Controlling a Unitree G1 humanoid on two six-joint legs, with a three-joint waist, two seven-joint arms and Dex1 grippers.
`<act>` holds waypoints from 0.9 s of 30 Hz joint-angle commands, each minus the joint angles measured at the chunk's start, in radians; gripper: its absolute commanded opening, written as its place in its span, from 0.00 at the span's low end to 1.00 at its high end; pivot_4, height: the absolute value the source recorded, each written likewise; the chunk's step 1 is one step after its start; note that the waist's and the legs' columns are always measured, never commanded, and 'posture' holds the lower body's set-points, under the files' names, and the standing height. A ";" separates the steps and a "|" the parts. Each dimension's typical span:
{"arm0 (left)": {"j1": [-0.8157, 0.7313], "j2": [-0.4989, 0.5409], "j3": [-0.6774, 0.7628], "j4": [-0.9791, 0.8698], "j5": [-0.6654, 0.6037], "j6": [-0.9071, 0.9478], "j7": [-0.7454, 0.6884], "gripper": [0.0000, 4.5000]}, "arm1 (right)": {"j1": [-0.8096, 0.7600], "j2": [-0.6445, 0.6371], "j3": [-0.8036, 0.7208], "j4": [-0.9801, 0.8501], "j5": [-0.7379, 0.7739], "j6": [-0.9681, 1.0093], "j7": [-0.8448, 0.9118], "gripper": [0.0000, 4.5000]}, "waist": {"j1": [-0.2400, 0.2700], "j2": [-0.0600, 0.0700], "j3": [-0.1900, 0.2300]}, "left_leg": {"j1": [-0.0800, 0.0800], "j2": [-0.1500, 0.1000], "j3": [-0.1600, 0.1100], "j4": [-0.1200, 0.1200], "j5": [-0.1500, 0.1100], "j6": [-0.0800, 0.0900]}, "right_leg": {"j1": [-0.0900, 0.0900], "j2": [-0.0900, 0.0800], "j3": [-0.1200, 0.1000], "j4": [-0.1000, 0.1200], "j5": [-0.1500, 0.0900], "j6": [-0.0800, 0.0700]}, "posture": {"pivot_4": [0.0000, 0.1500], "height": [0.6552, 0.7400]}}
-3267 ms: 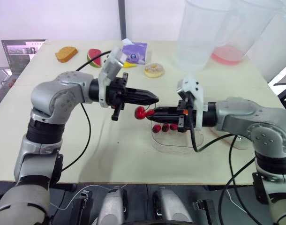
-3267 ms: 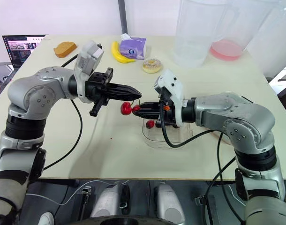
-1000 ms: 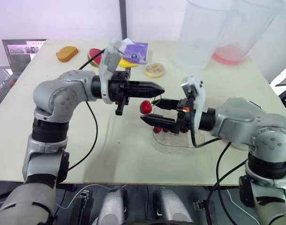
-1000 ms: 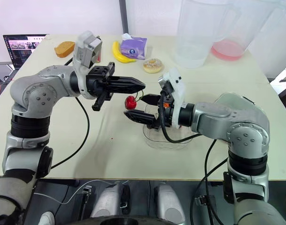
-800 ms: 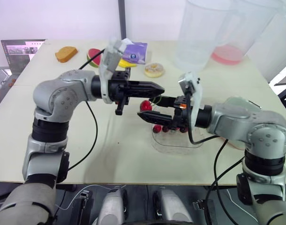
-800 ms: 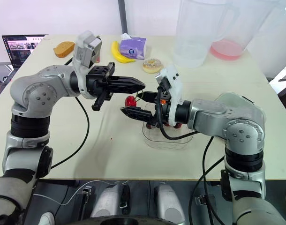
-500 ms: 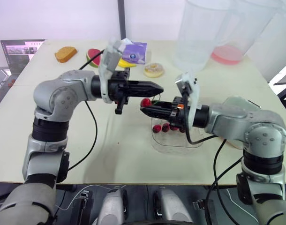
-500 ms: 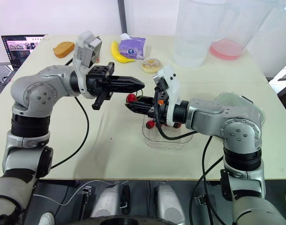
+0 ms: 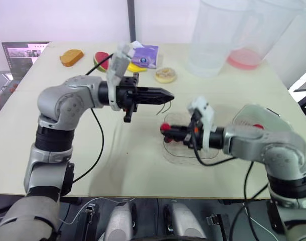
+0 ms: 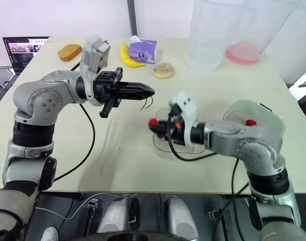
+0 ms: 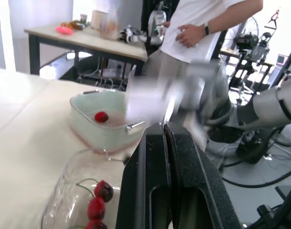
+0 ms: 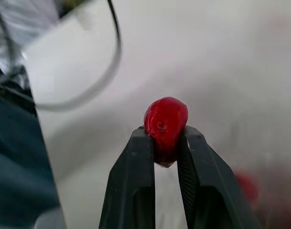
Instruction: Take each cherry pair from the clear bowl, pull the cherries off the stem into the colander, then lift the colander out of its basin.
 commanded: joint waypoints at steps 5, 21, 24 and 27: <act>-0.011 0.005 0.028 -0.034 -0.020 -0.009 -0.008 0.00 | -0.017 -0.027 -0.124 -0.044 0.038 -0.032 0.012 0.04 | 0.000 0.000 0.000 | 0.000 0.000 -0.001 0.000 0.000 0.000 | 0.000 0.001 0.000 0.001 0.000 0.000 | 1.00 1.00; 0.016 0.014 0.039 -0.067 -0.041 0.005 0.013 0.00 | 0.472 -0.427 -0.747 0.053 -0.172 -0.018 0.102 0.04 | 0.000 0.000 0.000 | 0.002 0.000 -0.001 0.000 0.000 0.000 | 0.003 0.001 0.000 -0.002 0.000 0.000 | 1.00 1.00; 0.016 0.013 0.038 -0.069 -0.042 0.005 0.013 0.00 | 0.497 -0.411 -0.712 0.063 -0.232 -0.037 0.100 0.04 | -0.004 0.001 0.000 | 0.003 0.000 0.000 0.000 0.000 0.000 | 0.003 0.002 0.001 -0.001 0.000 0.001 | 1.00 1.00; 0.015 0.013 0.034 -0.071 -0.040 0.004 0.010 0.00 | 0.509 -0.385 -0.676 0.086 -0.304 -0.063 0.089 0.26 | 0.001 0.001 0.000 | 0.003 0.000 -0.001 0.000 0.000 0.000 | 0.003 0.002 0.001 -0.001 0.000 0.001 | 1.00 1.00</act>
